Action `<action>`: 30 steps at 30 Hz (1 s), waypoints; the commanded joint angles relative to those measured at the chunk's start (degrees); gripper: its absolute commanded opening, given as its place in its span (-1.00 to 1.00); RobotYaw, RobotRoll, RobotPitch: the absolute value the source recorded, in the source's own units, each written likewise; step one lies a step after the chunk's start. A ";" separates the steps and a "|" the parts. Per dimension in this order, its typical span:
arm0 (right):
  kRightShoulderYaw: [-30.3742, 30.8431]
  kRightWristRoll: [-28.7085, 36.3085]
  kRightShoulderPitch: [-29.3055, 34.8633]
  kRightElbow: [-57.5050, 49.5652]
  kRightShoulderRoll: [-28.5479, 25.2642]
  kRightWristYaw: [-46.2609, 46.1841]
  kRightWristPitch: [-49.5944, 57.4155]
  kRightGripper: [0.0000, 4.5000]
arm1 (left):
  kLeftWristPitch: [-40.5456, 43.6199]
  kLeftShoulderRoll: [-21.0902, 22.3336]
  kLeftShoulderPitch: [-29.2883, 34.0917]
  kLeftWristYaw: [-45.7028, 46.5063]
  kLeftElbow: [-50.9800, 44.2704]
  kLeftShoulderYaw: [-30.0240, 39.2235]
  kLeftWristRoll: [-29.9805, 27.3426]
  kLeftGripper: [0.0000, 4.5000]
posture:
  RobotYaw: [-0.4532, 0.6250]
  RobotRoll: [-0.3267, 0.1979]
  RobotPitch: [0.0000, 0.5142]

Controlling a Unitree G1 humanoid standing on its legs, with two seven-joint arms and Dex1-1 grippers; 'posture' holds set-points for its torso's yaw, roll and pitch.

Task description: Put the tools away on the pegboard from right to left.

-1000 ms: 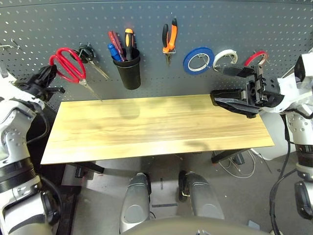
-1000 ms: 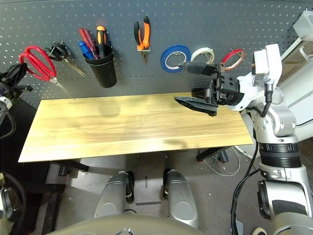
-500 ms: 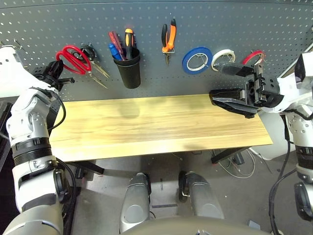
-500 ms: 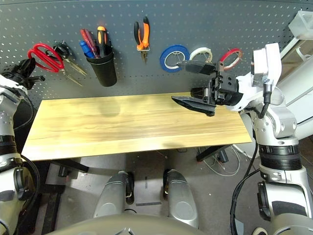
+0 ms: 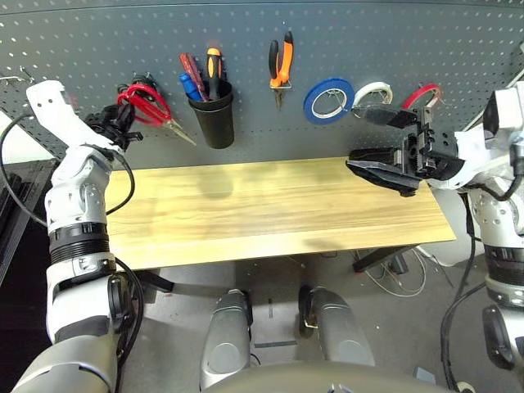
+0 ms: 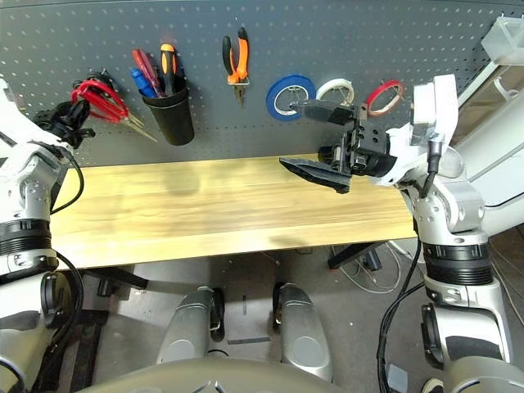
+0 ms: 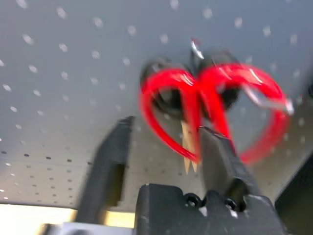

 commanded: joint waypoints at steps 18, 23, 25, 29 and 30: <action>-0.51 -24.67 2.27 31.93 13.37 -29.78 -23.40 1.00 | -20.56 -7.85 18.26 -1.89 2.25 -1.99 4.87 0.98 | -0.34 0.25 -0.68; -2.78 -26.58 1.23 40.94 16.37 -37.83 -32.56 1.00 | -28.91 -10.48 18.91 1.79 7.39 -0.02 5.27 0.98 | -0.33 0.25 -0.74; -3.29 -26.87 1.46 42.78 17.12 -39.84 -34.92 1.00 | -31.73 -11.27 19.21 1.87 8.66 0.31 4.83 0.98 | -0.32 0.25 -0.78; -4.55 -26.73 1.98 44.52 18.12 -43.44 -37.52 1.00 | -34.38 -12.20 19.34 3.47 10.22 1.10 4.75 0.98 | -0.33 0.25 -0.82; -4.55 -26.87 2.20 45.03 17.96 -43.80 -37.98 1.00 | -34.92 -12.27 19.32 3.27 10.51 1.00 4.74 0.98 | -0.34 0.25 -0.83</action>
